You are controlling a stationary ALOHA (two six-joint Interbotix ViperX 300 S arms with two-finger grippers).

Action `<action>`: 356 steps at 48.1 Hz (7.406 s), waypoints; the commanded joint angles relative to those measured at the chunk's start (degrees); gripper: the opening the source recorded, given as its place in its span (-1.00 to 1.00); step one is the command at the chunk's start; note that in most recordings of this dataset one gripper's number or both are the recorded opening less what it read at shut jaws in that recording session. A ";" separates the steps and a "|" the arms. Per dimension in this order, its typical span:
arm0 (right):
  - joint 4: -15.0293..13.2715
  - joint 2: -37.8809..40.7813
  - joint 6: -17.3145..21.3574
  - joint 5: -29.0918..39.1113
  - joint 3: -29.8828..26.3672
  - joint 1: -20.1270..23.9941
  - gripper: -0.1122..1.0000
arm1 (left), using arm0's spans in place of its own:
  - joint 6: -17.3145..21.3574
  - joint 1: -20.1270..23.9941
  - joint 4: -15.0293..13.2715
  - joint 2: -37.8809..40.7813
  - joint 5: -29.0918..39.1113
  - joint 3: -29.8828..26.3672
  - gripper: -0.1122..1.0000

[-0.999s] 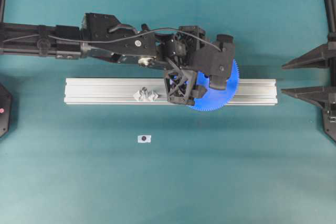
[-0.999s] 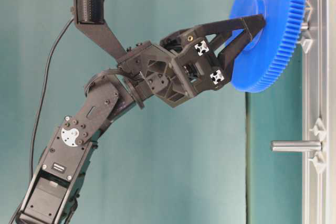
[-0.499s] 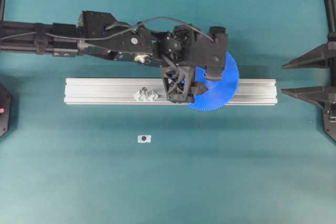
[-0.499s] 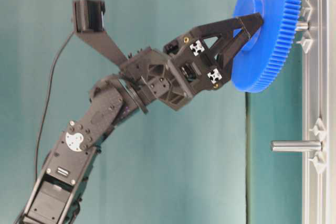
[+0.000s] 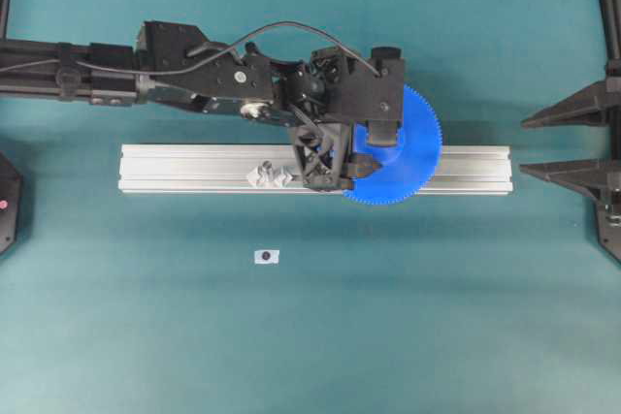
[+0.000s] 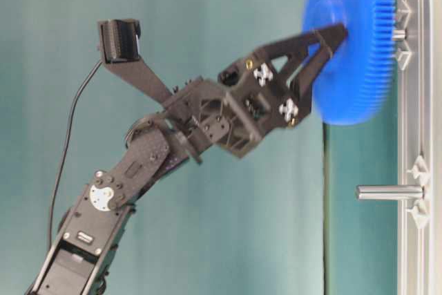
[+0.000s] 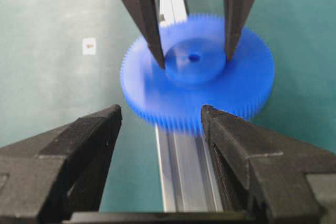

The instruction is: Insert the large gear onto the shaft.

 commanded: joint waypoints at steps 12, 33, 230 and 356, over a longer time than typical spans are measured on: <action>0.09 0.44 0.53 -1.41 -0.44 -0.18 0.45 | 0.18 0.35 0.18 -0.53 2.90 -3.52 0.75; 0.09 0.26 0.53 -1.49 -0.26 -0.18 0.45 | 3.08 0.26 0.18 4.66 7.03 -13.71 0.75; 0.18 -2.99 0.53 1.14 0.88 -0.62 0.45 | -0.26 -1.76 0.35 -12.30 16.70 -6.50 0.84; 0.09 -5.19 3.25 3.52 4.13 -0.97 0.45 | -12.57 -7.65 0.18 -46.58 -19.25 37.62 0.84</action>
